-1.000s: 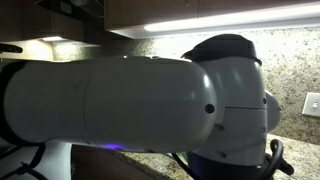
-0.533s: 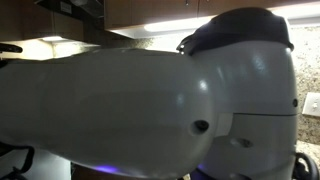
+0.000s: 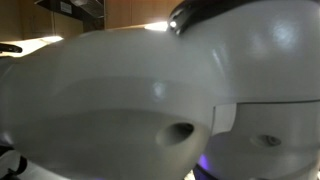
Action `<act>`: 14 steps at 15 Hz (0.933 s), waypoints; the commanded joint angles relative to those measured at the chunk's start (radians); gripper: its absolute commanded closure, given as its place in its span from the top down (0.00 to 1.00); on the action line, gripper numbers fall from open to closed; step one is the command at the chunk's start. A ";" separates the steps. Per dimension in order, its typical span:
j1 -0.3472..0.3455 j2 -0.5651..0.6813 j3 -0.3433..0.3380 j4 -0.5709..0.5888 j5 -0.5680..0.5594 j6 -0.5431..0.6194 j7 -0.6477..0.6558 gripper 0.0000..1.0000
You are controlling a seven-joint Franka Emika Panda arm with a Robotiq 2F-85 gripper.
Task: Turn the faucet to the right then open and close the tap and turn the faucet to the left,pick up the sponge and scrub the pan
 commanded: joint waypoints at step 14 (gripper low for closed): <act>-0.094 0.096 0.116 -0.175 0.035 0.189 0.032 0.58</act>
